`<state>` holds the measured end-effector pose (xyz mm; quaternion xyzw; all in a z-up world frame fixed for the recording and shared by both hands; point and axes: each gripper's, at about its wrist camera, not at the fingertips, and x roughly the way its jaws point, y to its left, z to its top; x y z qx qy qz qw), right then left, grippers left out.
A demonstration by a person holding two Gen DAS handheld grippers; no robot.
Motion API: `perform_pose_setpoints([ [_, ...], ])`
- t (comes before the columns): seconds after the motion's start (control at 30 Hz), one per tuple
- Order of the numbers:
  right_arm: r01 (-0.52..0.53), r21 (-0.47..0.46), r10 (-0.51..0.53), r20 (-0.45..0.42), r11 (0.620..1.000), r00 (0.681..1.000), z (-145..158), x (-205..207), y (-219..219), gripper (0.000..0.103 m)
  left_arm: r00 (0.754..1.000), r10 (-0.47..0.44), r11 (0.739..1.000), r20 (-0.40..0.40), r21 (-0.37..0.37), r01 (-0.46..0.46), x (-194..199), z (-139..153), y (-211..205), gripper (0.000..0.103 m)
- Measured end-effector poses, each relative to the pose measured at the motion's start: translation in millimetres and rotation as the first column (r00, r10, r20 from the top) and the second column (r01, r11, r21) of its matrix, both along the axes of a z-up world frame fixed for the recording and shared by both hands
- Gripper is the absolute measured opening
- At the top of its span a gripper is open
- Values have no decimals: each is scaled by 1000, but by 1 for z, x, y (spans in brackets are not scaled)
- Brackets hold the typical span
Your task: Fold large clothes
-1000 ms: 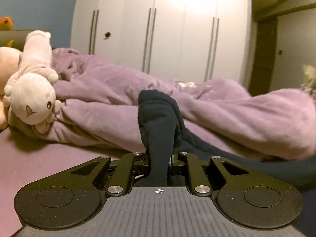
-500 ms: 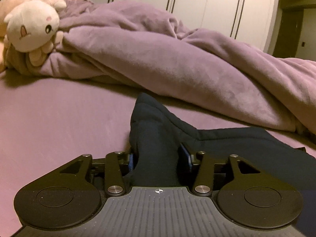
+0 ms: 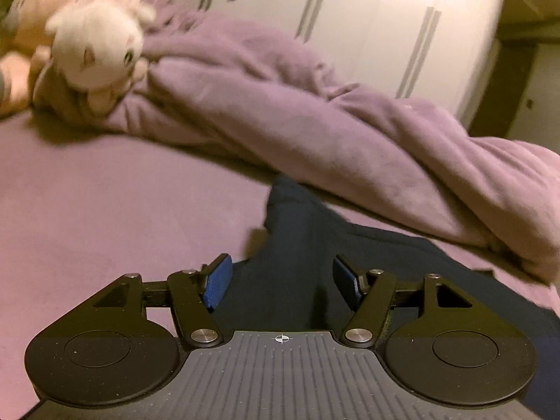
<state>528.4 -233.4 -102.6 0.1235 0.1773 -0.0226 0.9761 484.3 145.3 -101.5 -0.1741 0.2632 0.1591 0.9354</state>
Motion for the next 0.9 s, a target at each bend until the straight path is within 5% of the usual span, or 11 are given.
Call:
perform_pose_setpoints([
  [0.07, -119, 26, 119, -12, 993, 993, 7, -5, 32, 43, 998, -61, 998, 13, 26, 60, -3, 12, -25, 77],
  [0.2, -341, 92, 351, -135, 935, 926, -11, 14, 103, 47, 996, -83, 992, 44, 103, 78, 13, 15, -62, 91],
  [0.3, -364, -81, 340, -218, 928, 915, -33, 27, 135, 48, 997, -28, 985, 69, 171, 16, 25, -3, -61, 91],
  [0.4, -309, -144, 273, -224, 940, 935, -46, 39, 121, 49, 999, 46, 968, 2, 246, -45, 36, -25, -45, 91],
  [0.43, -275, -151, 239, -221, 949, 946, -48, 45, 108, 49, 996, 85, 973, -29, 219, -76, 38, -31, -35, 91],
  [0.5, -221, -147, 188, -213, 964, 959, -50, 55, 79, 49, 990, 136, 990, -44, 38, -134, 37, -41, -3, 91],
  [0.63, -64, -49, 53, -205, 997, 977, -52, 67, 11, 49, 978, 207, 960, -9, -191, -205, 29, -52, 36, 92],
  [0.7, 6, -53, -17, -204, 999, 979, -57, 67, -8, 49, 978, 208, 953, -3, -223, -203, 28, -55, 43, 92],
  [0.77, 59, 38, -49, -217, 998, 975, -61, 66, -30, 49, 977, 211, 956, 8, -211, -205, 25, -55, 41, 92],
  [0.83, 117, 68, -97, -244, 991, 965, -62, 65, -40, 60, 977, 215, 957, -7, -196, -212, 21, -53, 37, 92],
  [0.9, 115, 79, -92, -248, 990, 964, -60, 60, -39, 60, 979, 202, 967, -15, -155, -202, 14, -48, 33, 92],
])
